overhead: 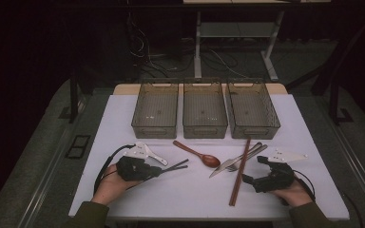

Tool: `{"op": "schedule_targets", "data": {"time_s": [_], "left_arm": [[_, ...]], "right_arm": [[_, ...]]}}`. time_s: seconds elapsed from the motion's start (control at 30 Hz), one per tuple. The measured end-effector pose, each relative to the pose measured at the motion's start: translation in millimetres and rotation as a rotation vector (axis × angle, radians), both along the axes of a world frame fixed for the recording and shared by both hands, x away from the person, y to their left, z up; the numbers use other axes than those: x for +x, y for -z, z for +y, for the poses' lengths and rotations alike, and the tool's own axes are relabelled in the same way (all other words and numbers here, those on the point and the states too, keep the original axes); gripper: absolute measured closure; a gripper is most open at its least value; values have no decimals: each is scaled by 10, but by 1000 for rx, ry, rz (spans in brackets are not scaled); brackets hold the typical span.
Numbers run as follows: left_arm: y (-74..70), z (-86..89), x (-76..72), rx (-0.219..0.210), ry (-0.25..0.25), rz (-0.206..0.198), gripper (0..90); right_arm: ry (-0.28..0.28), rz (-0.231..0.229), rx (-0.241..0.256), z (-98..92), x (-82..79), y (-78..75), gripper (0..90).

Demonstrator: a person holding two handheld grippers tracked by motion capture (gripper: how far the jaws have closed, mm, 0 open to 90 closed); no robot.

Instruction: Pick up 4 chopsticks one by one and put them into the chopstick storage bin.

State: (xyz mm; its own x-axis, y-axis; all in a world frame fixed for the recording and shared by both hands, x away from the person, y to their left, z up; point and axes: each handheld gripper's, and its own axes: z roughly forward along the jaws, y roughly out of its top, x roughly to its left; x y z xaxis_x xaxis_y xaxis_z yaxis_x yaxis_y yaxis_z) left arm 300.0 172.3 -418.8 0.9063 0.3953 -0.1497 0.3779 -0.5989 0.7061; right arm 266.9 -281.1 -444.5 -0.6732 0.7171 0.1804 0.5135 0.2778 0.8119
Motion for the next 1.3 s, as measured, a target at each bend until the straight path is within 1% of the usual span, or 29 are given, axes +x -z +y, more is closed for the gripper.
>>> {"op": "schedule_targets", "data": {"time_s": [0.13, 0.23, 0.33, 0.4, 0.47, 0.6, 0.93, 1.03, 1.13, 1.2, 1.27, 1.3], "left_arm": [[-62, -27, 16, 2, -12, -16, 854], [-104, -42, 38, 4, -17, -20, 854], [-149, -59, 59, 0, -34, -21, 854], [-184, -72, 85, 5, -40, -29, 854], [-214, -83, 114, -1, -45, -37, 854], [-277, -102, 176, -2, -49, -42, 854], [-455, -157, 395, -29, -83, -56, 854], [-507, -175, 467, -30, -94, -62, 854], [-556, -192, 551, -30, -105, -64, 854], [-588, -198, 614, -38, -113, -66, 854], [-625, -197, 679, -43, -123, -67, 854], [-642, -195, 714, -44, -131, -65, 854]], "right_arm": [[-1, -7, 11, -5, -19, -18, 7], [-1, -8, 7, 0, -30, -18, 7], [-1, -10, 7, -3, -34, -19, 7], [2, -7, 10, -3, -31, -17, 7], [2, -5, 11, -3, -29, -18, 7], [1, -4, 11, -3, -31, -18, 7], [4, -5, 10, -4, -34, -16, 7], [3, -5, 10, -5, -34, -16, 7], [2, -6, 10, -7, -34, -17, 7], [4, -5, 11, -7, -34, -18, 7], [9, 5, 15, -6, -41, -23, 7], [7, -9, 16, -13, -32, -23, 7]]}}
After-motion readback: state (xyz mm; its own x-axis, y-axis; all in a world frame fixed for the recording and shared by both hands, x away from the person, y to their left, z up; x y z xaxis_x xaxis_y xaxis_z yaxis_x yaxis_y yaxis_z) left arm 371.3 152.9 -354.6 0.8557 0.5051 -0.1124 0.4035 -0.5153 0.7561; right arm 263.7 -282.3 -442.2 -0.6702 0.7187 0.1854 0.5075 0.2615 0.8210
